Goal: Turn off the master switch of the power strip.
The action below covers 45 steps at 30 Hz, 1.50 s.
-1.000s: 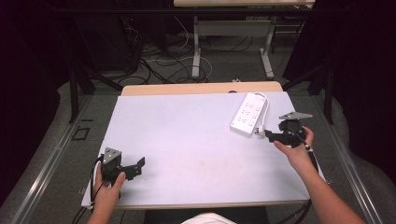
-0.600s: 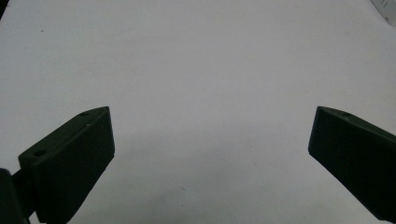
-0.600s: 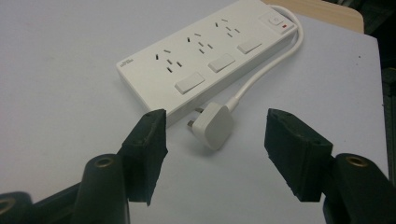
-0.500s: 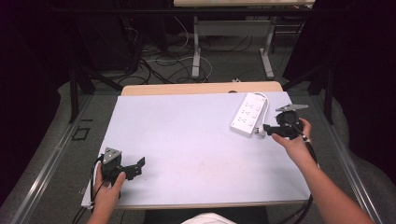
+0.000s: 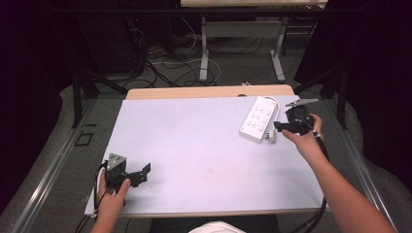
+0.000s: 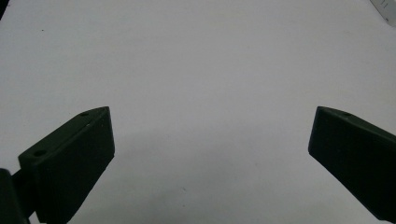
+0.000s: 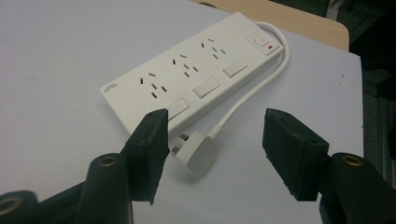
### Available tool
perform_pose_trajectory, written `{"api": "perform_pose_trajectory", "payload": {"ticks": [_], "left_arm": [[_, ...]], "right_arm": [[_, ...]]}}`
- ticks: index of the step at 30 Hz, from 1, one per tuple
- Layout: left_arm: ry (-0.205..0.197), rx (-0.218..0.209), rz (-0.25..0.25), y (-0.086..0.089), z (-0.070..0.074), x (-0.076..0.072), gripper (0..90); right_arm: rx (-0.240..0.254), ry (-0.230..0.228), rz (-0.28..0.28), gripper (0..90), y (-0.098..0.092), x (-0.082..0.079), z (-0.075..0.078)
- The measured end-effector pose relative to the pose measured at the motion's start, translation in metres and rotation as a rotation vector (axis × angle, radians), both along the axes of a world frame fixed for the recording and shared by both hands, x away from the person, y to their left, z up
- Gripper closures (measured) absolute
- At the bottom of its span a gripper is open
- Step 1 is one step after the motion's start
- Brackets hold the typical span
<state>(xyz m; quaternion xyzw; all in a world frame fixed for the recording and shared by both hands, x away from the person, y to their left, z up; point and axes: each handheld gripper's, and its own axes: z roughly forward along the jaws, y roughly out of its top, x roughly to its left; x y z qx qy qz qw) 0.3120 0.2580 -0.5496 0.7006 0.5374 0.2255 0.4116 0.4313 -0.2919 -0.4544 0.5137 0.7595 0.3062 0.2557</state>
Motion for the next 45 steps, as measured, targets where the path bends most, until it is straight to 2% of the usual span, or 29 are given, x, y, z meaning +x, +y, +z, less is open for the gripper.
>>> {"api": "perform_pose_trajectory", "payload": {"ticks": [7,13,25,29,33,36,41,45], "left_arm": [[0.002,-0.004,0.003,0.001,0.000,0.001,0.4],[0.004,-0.004,0.000,0.001,0.000,0.001,0.4],[0.000,-0.022,0.016,0.002,0.001,0.000,0.4],[0.000,-0.021,0.009,0.000,0.000,0.001,0.4],[-0.001,-0.022,0.002,-0.003,0.001,0.003,0.4],[-0.003,-0.017,-0.008,-0.006,0.001,0.003,0.4],[0.005,-0.015,-0.011,-0.006,0.000,0.002,0.4],[0.001,-0.016,-0.004,-0.004,0.000,0.001,0.4]], "right_arm": [[-0.018,0.022,-0.002,41.4,0.004,0.014,0.004],[-0.041,0.024,0.026,41.4,0.009,0.025,0.005],[-0.094,0.037,-0.010,41.4,0.014,0.049,0.008],[-0.083,0.035,-0.040,41.5,0.014,0.055,0.009],[-0.071,0.058,-0.061,41.5,0.011,0.061,0.006],[-0.039,0.072,-0.088,44.0,0.009,0.064,0.005],[-0.036,0.081,-0.095,49.0,0.005,0.068,0.003],[-0.012,0.086,-0.108,52.9,0.001,0.073,0.001]]}}
